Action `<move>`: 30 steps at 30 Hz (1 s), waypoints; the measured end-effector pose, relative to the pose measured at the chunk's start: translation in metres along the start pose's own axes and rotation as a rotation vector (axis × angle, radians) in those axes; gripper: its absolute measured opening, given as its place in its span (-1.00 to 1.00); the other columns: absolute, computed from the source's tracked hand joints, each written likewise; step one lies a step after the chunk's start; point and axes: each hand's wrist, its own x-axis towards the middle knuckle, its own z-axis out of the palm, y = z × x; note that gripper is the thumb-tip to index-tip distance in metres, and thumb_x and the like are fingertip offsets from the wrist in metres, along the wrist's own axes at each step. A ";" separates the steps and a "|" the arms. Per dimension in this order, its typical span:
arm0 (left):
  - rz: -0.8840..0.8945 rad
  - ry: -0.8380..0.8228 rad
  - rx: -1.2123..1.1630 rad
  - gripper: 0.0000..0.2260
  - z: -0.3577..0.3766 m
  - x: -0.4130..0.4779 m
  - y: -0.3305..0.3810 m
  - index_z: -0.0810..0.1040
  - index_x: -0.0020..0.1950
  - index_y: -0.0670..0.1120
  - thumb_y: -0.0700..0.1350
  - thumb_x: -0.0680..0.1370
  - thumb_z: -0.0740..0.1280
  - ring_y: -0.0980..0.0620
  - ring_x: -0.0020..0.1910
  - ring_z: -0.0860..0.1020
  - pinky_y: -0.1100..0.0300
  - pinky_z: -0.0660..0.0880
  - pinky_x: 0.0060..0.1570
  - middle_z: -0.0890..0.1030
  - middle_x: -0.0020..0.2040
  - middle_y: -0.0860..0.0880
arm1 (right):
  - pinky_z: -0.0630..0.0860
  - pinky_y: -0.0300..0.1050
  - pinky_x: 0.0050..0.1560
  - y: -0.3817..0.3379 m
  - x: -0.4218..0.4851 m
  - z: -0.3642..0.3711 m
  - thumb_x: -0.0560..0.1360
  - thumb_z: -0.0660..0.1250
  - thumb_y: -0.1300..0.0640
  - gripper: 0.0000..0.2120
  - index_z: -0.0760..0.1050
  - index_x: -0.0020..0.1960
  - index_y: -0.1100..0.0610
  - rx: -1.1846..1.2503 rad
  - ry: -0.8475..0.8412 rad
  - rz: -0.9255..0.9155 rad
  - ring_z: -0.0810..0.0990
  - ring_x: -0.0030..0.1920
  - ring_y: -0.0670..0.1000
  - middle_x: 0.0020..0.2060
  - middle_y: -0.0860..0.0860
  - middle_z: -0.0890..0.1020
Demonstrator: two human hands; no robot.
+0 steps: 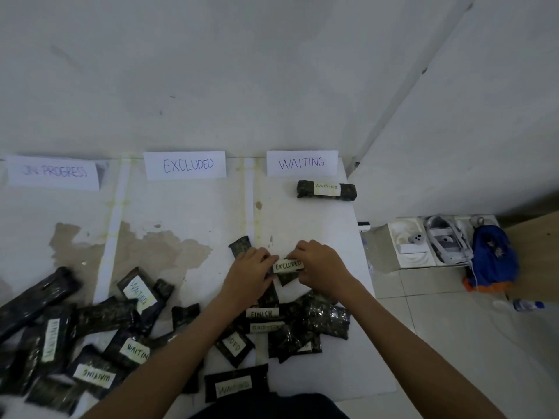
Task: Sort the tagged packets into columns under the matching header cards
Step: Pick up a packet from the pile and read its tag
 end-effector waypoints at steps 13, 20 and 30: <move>-0.381 0.090 0.084 -0.72 -0.050 0.016 -0.156 0.54 0.08 -0.15 -0.33 0.39 0.40 -0.18 -0.03 0.56 -0.15 0.18 0.32 0.58 -0.05 -0.13 | 0.51 0.07 0.04 -0.064 0.065 0.049 0.43 0.32 0.13 -0.54 0.39 0.32 0.15 0.378 0.094 0.227 0.47 0.08 0.13 0.13 0.13 0.46; -0.402 0.070 -0.022 -0.72 -0.059 0.071 -0.207 0.50 0.15 -0.19 -0.32 0.45 0.33 -0.18 0.06 0.52 -0.01 0.21 0.32 0.59 0.04 -0.17 | 0.53 0.11 -0.05 -0.076 0.088 0.080 0.38 0.32 0.01 -0.55 0.46 0.22 0.15 0.269 -0.003 0.215 0.48 0.03 0.19 0.08 0.17 0.49; -0.329 -0.014 -0.113 -0.71 -0.037 0.101 -0.214 0.54 0.16 -0.23 -0.29 0.45 0.38 -0.17 -0.04 0.46 -0.09 0.50 -0.04 0.47 0.01 -0.21 | 0.52 0.01 -0.16 -0.074 0.093 0.093 0.27 0.39 -0.01 -0.50 0.39 0.17 0.05 0.204 0.028 0.184 0.45 -0.06 0.15 0.05 0.11 0.42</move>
